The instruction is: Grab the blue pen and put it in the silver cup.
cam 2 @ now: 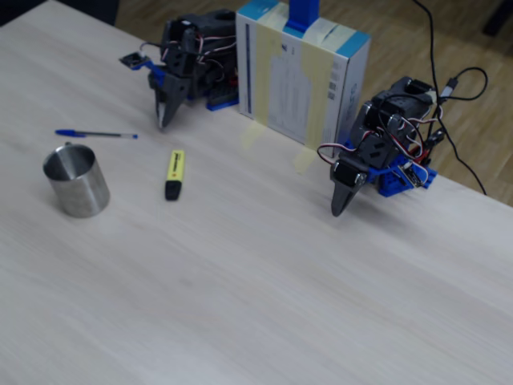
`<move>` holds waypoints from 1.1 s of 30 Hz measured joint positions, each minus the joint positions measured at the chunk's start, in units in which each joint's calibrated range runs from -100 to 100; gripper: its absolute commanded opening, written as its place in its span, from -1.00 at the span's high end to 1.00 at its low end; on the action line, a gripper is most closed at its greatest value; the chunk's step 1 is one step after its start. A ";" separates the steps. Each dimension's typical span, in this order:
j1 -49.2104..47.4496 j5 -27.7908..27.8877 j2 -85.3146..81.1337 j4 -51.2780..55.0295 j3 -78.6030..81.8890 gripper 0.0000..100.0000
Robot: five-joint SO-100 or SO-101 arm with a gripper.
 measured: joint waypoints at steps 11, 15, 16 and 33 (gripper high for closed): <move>0.58 1.85 0.00 0.00 0.00 0.96; 0.58 1.85 0.00 0.00 0.00 0.96; 0.58 1.95 0.00 0.00 0.00 0.96; 0.33 -1.18 0.33 0.00 -0.98 0.95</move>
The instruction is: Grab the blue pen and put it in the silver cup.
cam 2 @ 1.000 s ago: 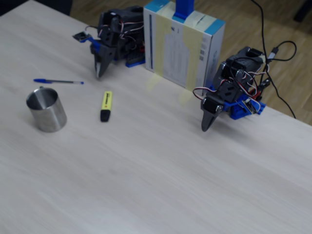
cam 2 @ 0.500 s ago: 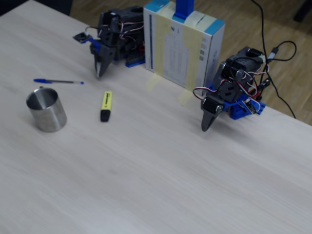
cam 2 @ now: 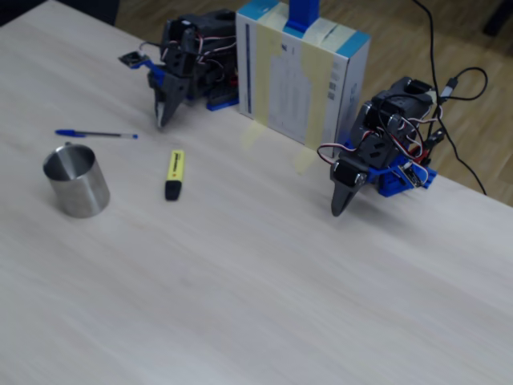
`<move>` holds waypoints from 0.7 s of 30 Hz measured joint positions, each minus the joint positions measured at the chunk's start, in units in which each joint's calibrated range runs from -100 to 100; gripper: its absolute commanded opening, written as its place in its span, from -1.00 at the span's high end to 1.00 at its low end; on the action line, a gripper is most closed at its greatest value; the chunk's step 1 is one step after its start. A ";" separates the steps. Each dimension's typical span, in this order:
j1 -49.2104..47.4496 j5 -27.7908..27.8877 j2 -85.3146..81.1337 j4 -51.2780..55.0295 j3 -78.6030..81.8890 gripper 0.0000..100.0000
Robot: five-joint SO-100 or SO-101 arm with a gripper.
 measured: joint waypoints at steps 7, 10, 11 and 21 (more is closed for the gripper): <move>0.00 -3.14 7.16 -3.01 -5.63 0.84; 0.08 -3.14 11.83 -8.71 -7.68 0.84; 0.00 -3.39 13.49 -10.72 -7.86 0.84; 0.00 -7.15 29.40 -20.43 -15.10 0.83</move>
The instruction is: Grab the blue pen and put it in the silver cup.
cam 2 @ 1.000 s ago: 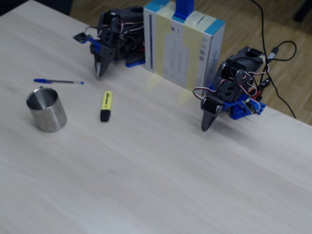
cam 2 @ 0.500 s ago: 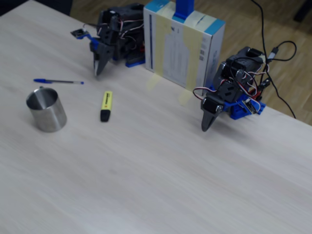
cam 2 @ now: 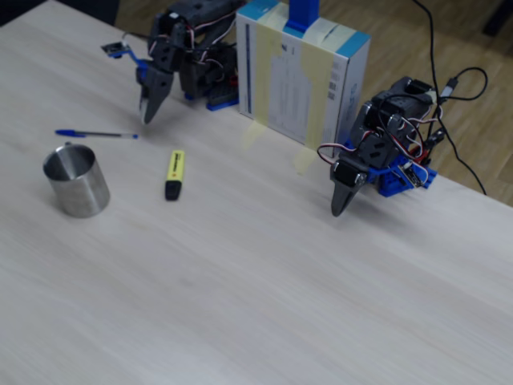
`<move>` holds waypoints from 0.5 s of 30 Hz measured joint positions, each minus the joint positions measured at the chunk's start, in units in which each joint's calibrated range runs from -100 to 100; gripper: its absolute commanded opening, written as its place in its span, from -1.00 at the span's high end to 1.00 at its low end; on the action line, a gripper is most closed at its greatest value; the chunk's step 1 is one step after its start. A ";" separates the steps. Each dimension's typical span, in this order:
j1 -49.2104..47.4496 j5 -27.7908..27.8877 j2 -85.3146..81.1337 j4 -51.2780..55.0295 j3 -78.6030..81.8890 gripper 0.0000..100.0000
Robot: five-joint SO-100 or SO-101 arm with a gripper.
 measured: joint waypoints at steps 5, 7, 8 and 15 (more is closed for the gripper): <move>2.25 -1.03 9.16 -0.42 -7.59 0.83; 3.33 -2.11 12.49 -0.42 -10.45 0.83; 3.83 -2.57 14.08 -0.42 -11.79 0.83; 7.24 -5.04 21.32 -0.42 -19.03 0.75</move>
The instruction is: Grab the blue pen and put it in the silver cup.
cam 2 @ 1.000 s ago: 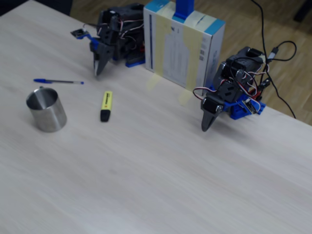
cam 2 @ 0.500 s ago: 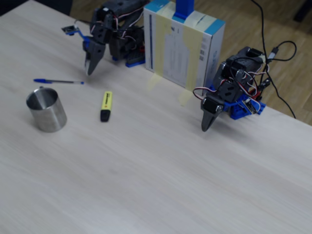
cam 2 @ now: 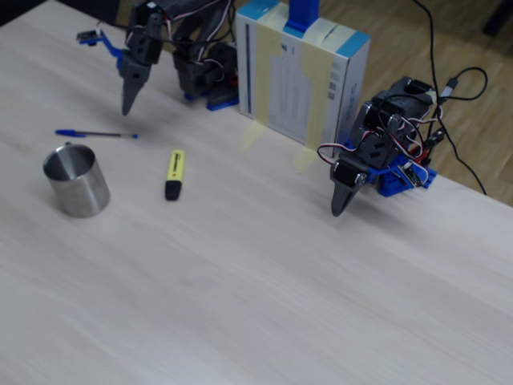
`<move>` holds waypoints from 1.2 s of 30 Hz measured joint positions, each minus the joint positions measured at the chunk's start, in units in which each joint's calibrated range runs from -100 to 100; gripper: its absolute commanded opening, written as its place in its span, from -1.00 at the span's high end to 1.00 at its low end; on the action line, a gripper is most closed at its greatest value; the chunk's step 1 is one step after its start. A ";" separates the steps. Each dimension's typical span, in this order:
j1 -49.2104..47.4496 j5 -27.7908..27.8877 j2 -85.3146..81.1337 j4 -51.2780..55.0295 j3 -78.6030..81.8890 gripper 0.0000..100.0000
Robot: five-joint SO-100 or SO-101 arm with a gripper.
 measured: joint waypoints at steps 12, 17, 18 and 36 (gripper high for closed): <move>6.82 2.37 7.16 -6.03 -2.95 0.66; 9.16 3.14 11.33 -10.21 -3.04 0.66; 9.65 3.19 12.33 -10.88 -3.04 0.66; 9.82 4.22 25.99 -16.07 -8.13 0.67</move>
